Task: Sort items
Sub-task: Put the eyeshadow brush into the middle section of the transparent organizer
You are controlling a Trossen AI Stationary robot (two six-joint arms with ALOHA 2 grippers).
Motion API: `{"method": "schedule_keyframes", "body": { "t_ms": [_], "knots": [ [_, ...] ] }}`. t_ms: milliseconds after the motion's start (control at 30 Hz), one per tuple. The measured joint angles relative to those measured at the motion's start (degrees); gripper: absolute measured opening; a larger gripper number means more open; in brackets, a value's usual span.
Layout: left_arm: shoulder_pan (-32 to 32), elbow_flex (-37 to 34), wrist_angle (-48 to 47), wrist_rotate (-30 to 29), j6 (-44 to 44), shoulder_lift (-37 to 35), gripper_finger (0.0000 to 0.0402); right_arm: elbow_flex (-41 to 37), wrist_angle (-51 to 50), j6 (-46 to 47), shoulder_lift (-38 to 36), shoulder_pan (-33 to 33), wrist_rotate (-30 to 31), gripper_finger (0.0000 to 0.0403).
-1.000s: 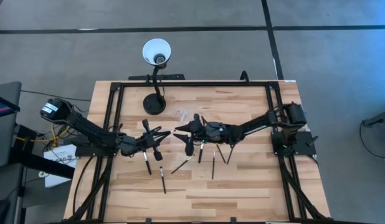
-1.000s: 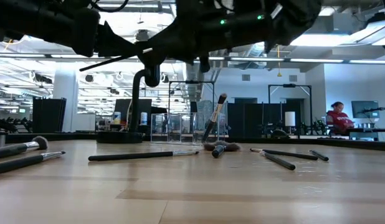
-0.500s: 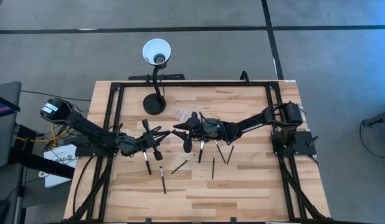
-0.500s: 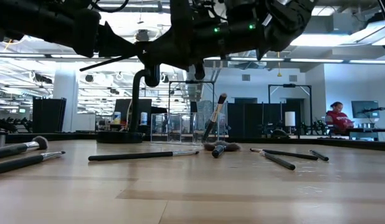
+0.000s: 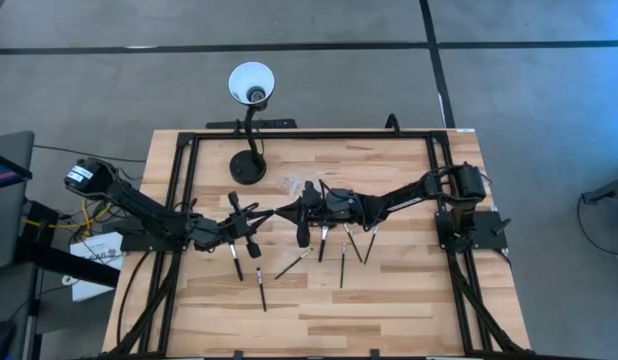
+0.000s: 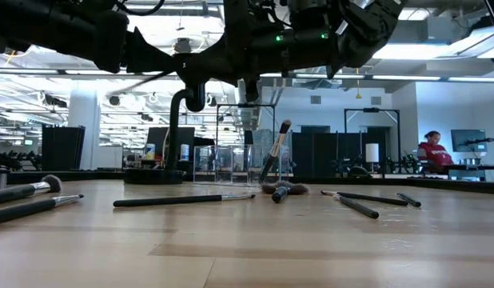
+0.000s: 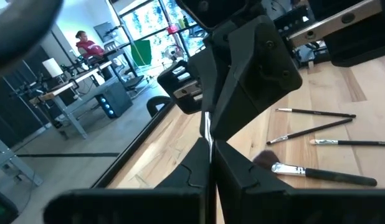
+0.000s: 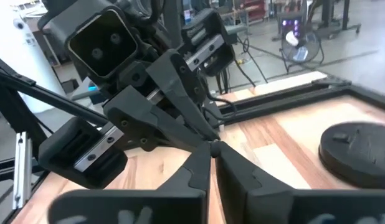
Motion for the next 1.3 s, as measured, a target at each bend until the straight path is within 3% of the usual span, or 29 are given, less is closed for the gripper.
{"method": "schedule_keyframes", "body": {
  "t_ms": [800,1000,1133,1300],
  "knots": [
    [0.0,0.0,0.1,0.2,0.0,-0.1,0.0004,0.0,0.7,-1.5,0.0,-0.2,0.3,0.0001],
    [1.1,0.0,0.4,-5.0,0.0,0.0,0.0004,0.0,0.1,-5.0,-1.5,-1.4,3.6,0.0001],
    [2.5,0.0,0.9,-5.8,-0.2,0.0,0.0005,0.0,-7.3,-5.1,-4.8,-3.4,4.4,0.0001],
    [2.1,0.0,1.1,-5.7,-0.2,0.0,0.0005,0.1,-26.1,-6.6,-13.2,-5.8,11.2,0.0]
  ]
}}
